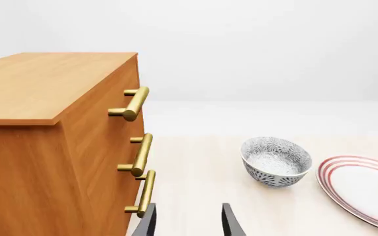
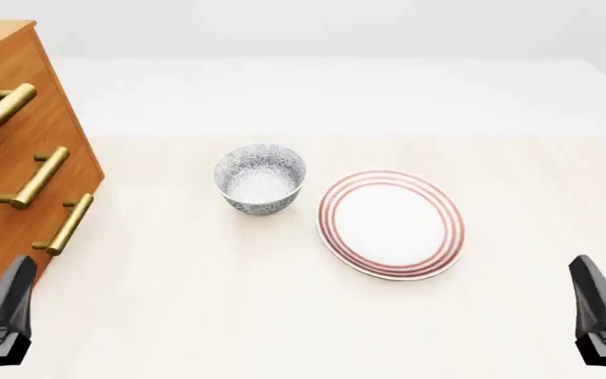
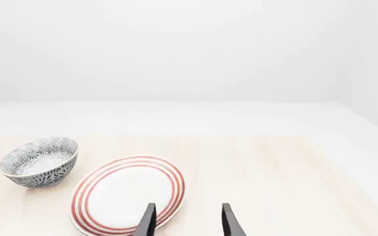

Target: Open the top drawer of the cabinet.

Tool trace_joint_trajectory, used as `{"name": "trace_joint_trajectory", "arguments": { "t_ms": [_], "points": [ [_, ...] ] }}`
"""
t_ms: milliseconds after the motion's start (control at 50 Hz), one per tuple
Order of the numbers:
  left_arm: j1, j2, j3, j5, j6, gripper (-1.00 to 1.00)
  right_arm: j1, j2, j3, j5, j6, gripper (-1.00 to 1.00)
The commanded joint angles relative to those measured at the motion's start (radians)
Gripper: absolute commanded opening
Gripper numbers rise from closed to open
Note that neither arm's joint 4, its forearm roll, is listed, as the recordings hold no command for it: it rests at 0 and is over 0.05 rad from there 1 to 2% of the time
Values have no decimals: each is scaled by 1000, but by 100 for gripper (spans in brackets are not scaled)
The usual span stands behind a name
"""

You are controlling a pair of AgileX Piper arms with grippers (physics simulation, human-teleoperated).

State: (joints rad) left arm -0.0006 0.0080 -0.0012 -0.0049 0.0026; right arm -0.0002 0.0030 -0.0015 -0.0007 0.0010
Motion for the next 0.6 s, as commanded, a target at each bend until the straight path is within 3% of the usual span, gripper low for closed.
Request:
{"name": "trace_joint_trajectory", "arguments": {
  "t_ms": [20, 280, 600],
  "points": [
    [-1, 39, -2, -27, 11, 100, 0, 5, -2, -1, 3, 100],
    [-3, 73, -3, -50, 24, 100, -1, 2, -1, 1, 3, 100],
    [-67, 65, -71, 30, 59, 100, -1, 1, -2, 2, 3, 100]
  ]
}}
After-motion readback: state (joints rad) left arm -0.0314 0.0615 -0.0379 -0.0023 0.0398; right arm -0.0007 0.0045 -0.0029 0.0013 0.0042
